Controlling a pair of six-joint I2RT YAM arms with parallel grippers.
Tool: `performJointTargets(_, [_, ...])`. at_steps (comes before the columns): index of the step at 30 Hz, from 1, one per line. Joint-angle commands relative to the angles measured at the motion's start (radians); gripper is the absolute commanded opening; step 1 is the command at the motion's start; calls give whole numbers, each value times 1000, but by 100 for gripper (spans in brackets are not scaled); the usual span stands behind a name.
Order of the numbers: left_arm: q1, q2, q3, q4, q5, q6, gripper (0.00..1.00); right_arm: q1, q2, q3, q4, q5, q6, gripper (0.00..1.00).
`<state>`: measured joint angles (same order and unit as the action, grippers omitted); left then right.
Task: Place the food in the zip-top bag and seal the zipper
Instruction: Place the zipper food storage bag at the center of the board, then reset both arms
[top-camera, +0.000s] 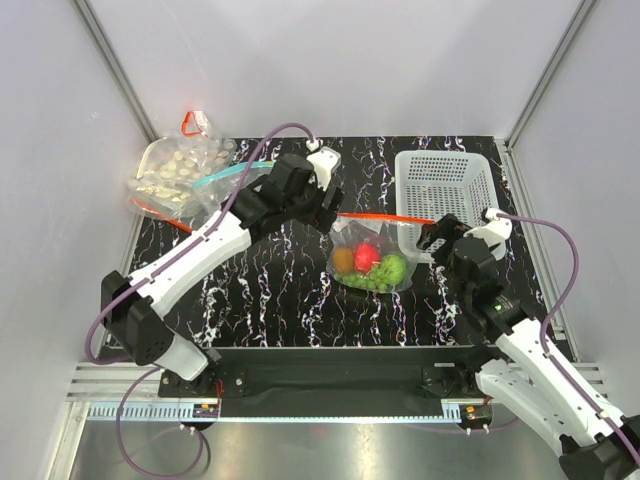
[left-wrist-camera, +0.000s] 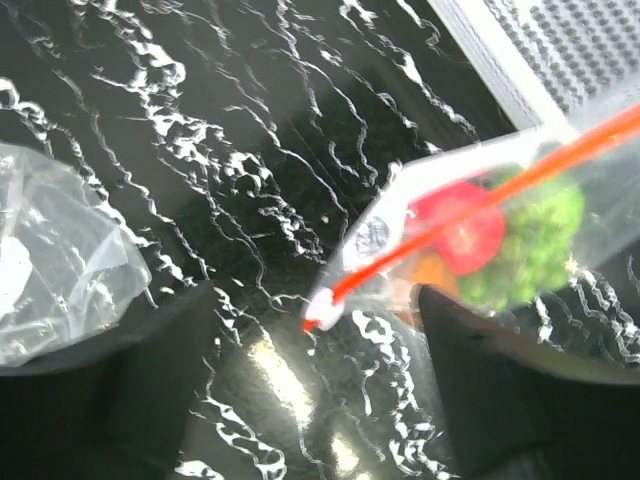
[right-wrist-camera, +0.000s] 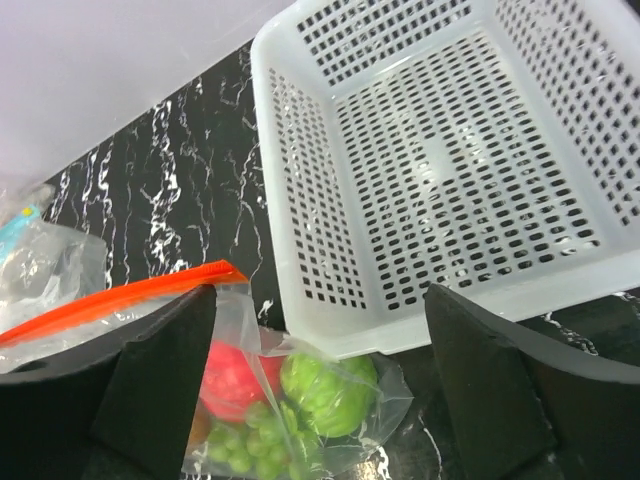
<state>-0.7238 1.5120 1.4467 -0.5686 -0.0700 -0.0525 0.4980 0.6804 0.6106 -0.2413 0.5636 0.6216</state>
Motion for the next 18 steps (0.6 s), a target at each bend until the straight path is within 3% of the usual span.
performJointTargets(1, [9,-93,-9,105,-56,-38,99,-4,-15,81,-35,105,-39,93])
performJointTargets(7, [7,-294,-120,41,-181,-131,99,-4,-102,179,-143,124,-86,100])
performJointTargets(11, [9,-479,-224,-30,-212,-197,99,-4,-117,293,-312,191,-77,100])
performJointTargets(14, [9,-599,-279,-80,-217,-211,99,-6,-117,337,-413,262,-10,100])
performJointTargets(18, [11,-743,-356,-120,-221,-175,99,-4,-128,370,-493,219,-8,100])
